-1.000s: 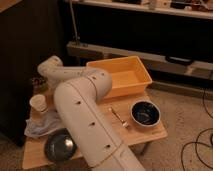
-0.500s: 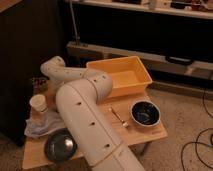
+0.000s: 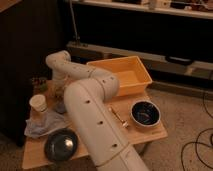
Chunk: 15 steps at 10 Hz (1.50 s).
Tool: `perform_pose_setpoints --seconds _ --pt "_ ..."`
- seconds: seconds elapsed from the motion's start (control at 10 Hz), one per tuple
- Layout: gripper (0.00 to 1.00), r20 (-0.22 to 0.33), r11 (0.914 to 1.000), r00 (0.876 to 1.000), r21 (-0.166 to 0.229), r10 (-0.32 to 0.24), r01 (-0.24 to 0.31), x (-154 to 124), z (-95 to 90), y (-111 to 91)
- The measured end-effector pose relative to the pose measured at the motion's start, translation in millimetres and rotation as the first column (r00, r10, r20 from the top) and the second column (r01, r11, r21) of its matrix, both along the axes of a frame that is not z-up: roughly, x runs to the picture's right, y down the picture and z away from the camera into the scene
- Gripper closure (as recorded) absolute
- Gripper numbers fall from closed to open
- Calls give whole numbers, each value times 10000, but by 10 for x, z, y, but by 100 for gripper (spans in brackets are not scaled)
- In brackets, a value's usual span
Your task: Place eraser in purple bowl
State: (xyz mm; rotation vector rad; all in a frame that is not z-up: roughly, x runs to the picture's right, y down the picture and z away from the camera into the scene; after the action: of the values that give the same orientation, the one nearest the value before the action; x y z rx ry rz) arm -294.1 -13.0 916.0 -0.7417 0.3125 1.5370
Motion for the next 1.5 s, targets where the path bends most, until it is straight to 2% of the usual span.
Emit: perform_pose_setpoints --seconds 0.1,0.3,0.4,0.5,0.7,1.0,1.1,1.2,1.4,1.5 --pt "100 561 9998 9984 125 112 -120 12 -258 -125" --pt "100 1566 9982 9868 380 400 -465 58 -691 -318" --pt "100 1948 9967 9797 557 473 -592 85 -899 -406" --pt "100 2145 9963 9756 599 472 -614 89 -1014 -438" --pt "100 2544 9961 9661 632 430 -610 47 -1130 -414" --pt "100 3044 9966 9518 582 380 -584 28 -1052 -237" --pt "100 3302 9970 9433 553 337 -550 9 -1079 -202" --pt "100 3392 9978 9403 484 271 -462 28 -1111 -198" --pt "100 3599 9999 9330 99 -3 -35 104 -1325 -249" --pt "100 3594 9998 9331 -68 -135 171 242 -1437 -271"
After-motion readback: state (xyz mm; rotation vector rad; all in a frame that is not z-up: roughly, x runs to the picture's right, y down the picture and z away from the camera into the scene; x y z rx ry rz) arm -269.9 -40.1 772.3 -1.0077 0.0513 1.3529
